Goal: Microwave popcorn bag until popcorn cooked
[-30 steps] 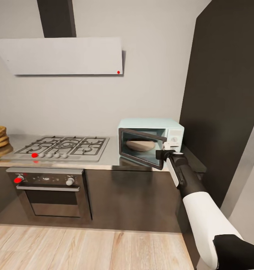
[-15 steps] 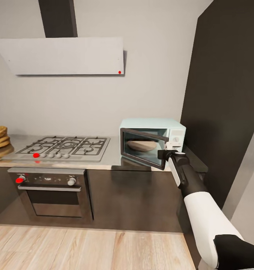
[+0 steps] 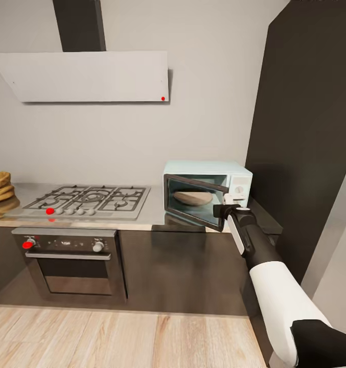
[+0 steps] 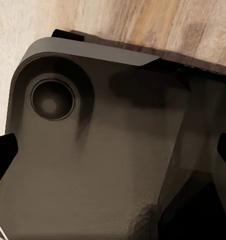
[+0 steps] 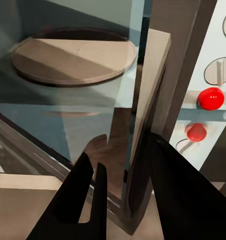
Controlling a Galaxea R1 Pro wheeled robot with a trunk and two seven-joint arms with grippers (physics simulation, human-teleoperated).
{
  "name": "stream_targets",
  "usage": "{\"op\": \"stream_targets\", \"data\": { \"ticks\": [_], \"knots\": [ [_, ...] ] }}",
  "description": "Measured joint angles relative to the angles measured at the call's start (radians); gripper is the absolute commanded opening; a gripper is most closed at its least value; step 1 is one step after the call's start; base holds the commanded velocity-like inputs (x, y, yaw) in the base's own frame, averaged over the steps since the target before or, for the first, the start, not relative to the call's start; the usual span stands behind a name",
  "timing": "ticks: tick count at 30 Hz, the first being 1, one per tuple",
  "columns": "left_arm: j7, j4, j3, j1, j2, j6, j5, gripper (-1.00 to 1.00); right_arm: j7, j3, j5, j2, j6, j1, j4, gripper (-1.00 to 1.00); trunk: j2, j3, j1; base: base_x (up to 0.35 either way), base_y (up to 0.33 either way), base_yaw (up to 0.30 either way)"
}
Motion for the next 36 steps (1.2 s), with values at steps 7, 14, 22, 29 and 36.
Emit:
{"op": "stream_targets", "data": {
  "ticks": [7, 14, 22, 29, 36],
  "knots": [
    [0.0, 0.0, -0.001, 0.0, 0.0, 0.0, 0.0, 1.0, 0.002, -0.001, 0.0, 0.0, 0.0, 0.0, 0.0, -1.0, 0.0, 0.0, 0.0, 0.0, 0.0, 0.0],
    [0.0, 0.0, 0.0, 0.0, 0.0, 0.001, 0.0, 1.0, 0.012, 0.01, -0.018, 0.001, -0.002, 0.0, 0.001, -1.0, 0.0, 0.0, 0.0, -0.088, 0.0, 0.0],
    [0.0, 0.001, 0.0, -0.001, 0.0, 0.0, 0.0, 1.0, 0.027, 0.016, -0.07, 0.001, -0.005, 0.0, 0.0, -1.0, 0.0, 0.0, 0.0, -0.071, 0.0, 0.0],
    [0.0, 0.001, 0.0, -0.001, 0.0, 0.0, 0.0, 1.0, 0.023, 0.016, -0.072, 0.002, -0.005, 0.0, 0.0, -1.0, 0.0, 0.0, 0.0, -0.001, 0.0, 0.0],
    [0.0, 0.001, 0.0, 0.0, 0.0, 0.001, 0.0, 1.0, 0.012, 0.013, -0.049, 0.001, -0.005, 0.0, 0.0, -1.0, 0.0, 0.0, 0.0, 0.0, 0.072, 0.0]
  ]
}}
